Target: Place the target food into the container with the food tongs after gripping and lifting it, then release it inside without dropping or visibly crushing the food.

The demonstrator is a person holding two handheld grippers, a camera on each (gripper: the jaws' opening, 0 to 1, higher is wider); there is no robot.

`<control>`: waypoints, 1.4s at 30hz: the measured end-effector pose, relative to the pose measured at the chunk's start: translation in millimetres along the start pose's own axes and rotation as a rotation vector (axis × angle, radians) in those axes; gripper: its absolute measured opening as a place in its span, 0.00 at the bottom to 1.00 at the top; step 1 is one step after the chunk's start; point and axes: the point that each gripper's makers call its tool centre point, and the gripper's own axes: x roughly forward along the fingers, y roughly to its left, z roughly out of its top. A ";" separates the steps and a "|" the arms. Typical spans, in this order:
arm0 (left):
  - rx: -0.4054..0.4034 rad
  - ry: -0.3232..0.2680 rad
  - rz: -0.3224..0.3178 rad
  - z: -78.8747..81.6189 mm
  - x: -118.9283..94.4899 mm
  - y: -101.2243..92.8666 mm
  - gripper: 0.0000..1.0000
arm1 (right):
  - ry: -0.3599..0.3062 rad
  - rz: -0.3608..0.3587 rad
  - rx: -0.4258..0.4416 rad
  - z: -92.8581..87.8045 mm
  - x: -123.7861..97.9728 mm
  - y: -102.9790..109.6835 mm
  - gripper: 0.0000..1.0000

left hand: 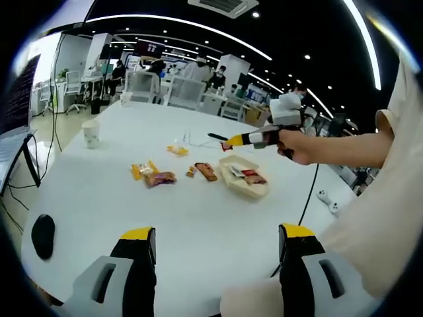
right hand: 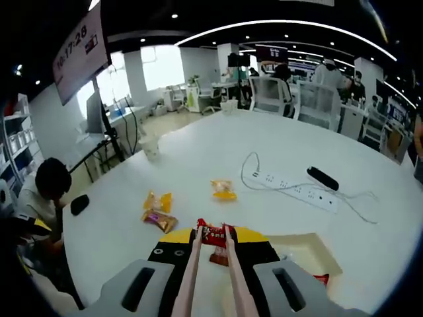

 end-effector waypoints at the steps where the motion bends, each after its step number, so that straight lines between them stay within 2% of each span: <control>1: 0.003 0.000 -0.004 0.4 0.3 -0.8 0.75 | -0.005 -0.009 0.007 -0.2 -2.0 -5.0 0.21; 12: 0.034 -0.002 -0.028 7.7 2.0 -4.7 0.75 | -0.004 -0.060 0.052 -10.6 -21.9 -19.8 0.21; 23: 0.034 0.000 -0.038 5.8 0.4 -7.1 0.75 | -0.038 -0.097 0.080 1.2 -37.8 -31.1 0.21; 42: 0.023 -0.005 -0.038 2.5 -2.0 -7.3 0.76 | -0.062 -0.126 0.112 -2.2 -42.3 -61.1 0.21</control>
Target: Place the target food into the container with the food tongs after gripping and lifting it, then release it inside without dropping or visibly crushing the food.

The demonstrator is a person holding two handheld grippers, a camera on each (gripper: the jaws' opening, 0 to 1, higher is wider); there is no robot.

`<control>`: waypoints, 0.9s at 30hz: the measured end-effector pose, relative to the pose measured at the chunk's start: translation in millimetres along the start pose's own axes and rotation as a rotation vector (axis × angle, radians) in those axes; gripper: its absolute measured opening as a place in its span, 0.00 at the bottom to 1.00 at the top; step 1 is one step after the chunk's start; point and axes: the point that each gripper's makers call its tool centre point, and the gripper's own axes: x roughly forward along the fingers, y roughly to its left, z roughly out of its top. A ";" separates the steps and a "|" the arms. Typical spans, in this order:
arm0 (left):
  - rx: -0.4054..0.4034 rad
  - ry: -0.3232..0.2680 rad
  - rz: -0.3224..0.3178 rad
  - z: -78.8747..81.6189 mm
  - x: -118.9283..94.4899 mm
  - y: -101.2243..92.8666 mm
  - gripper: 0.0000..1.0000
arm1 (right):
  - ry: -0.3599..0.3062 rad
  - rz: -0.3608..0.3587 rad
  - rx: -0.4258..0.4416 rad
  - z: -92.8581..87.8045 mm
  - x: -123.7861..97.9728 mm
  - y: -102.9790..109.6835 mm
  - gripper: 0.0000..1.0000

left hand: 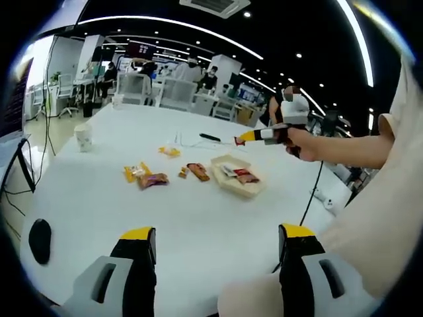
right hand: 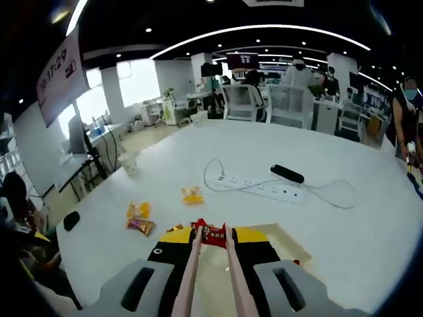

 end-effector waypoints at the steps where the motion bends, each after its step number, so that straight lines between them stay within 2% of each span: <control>1: -0.001 -0.001 -0.001 0.2 0.0 -0.1 0.75 | 0.000 -0.002 0.003 -0.6 -1.2 -0.7 0.21; 12: -0.003 0.006 -0.006 -3.1 1.5 -2.5 0.75 | -0.003 -0.020 0.026 -5.2 -6.8 -9.9 0.21; 27: -0.010 0.007 0.001 -5.4 2.0 -3.8 0.75 | -0.001 -0.010 0.024 -7.8 -13.5 -8.7 0.22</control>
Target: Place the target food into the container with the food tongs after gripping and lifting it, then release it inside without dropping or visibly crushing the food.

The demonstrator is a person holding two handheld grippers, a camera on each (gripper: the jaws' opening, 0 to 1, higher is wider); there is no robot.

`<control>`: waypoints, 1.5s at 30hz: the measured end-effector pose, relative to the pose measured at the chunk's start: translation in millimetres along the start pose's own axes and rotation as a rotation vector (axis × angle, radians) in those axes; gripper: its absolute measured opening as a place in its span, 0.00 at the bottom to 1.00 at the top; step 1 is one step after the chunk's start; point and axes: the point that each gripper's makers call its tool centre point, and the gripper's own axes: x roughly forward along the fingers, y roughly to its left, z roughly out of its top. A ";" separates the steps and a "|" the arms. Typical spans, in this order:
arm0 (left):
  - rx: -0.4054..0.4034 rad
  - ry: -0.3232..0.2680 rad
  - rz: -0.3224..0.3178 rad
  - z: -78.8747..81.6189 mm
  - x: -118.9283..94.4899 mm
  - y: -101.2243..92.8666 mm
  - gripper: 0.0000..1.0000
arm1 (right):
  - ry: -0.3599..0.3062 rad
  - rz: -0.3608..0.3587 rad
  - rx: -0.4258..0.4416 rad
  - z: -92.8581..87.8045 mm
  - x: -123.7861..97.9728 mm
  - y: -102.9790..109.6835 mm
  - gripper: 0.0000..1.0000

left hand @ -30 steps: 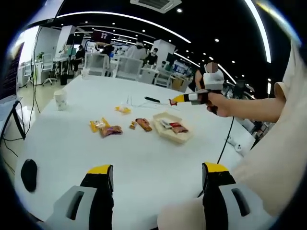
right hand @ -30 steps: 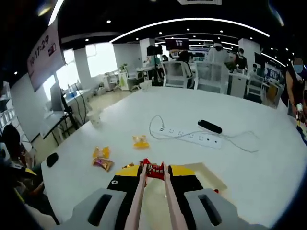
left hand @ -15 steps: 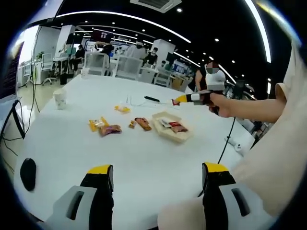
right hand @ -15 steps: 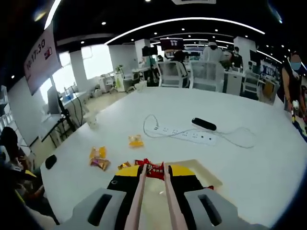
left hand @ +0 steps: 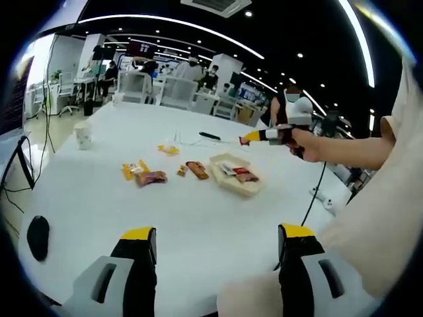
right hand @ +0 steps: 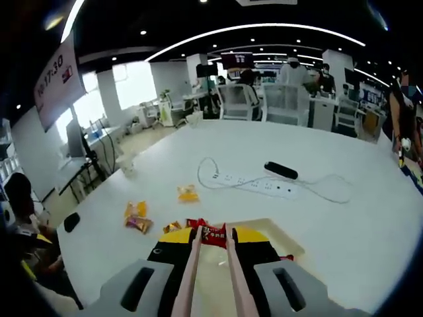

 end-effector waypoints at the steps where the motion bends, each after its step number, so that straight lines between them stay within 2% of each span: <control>1: 0.000 0.001 0.000 -0.2 0.2 -0.1 0.75 | 0.001 -0.002 0.000 -0.6 0.1 -1.5 0.22; 13: 0.002 0.004 -0.009 -0.9 4.9 -2.3 0.74 | 0.004 -0.008 0.003 -1.2 -2.1 -4.3 0.22; 26: 0.001 0.006 -0.013 -1.0 6.0 -1.3 0.74 | 0.023 -0.008 0.007 -4.5 -5.4 3.3 0.23; 45: -0.005 0.014 -0.014 -2.5 7.7 0.2 0.73 | 0.031 -0.024 0.012 -8.9 -0.4 -11.1 0.24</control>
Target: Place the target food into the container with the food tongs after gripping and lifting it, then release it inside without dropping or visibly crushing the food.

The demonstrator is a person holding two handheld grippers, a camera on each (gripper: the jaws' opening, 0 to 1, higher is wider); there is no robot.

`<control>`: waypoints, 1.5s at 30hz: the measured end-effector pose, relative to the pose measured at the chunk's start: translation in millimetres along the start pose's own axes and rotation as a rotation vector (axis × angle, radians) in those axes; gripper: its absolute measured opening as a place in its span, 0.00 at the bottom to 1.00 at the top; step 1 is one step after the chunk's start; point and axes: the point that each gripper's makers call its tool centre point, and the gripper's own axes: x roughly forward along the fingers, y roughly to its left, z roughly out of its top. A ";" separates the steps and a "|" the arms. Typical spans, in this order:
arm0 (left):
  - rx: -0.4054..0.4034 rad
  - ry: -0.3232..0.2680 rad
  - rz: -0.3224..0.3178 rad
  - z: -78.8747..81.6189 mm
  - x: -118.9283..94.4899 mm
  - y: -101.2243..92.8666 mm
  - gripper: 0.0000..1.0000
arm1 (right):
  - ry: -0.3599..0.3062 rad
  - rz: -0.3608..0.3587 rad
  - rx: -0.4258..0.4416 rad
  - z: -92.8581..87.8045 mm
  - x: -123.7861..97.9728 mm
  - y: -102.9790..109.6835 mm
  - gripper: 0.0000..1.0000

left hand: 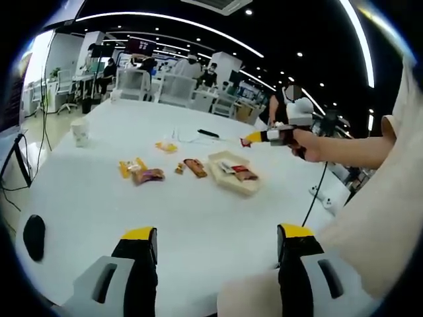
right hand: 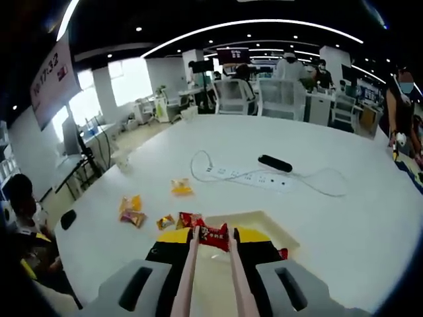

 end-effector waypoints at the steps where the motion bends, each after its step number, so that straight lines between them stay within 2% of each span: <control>1: 0.000 0.000 0.000 -0.1 0.1 0.0 0.73 | 0.000 0.000 0.000 0.0 -0.1 0.2 0.24; 45: -0.004 0.006 -0.008 -1.5 4.0 -2.3 0.73 | 0.010 0.013 -0.016 3.7 -8.5 12.1 0.26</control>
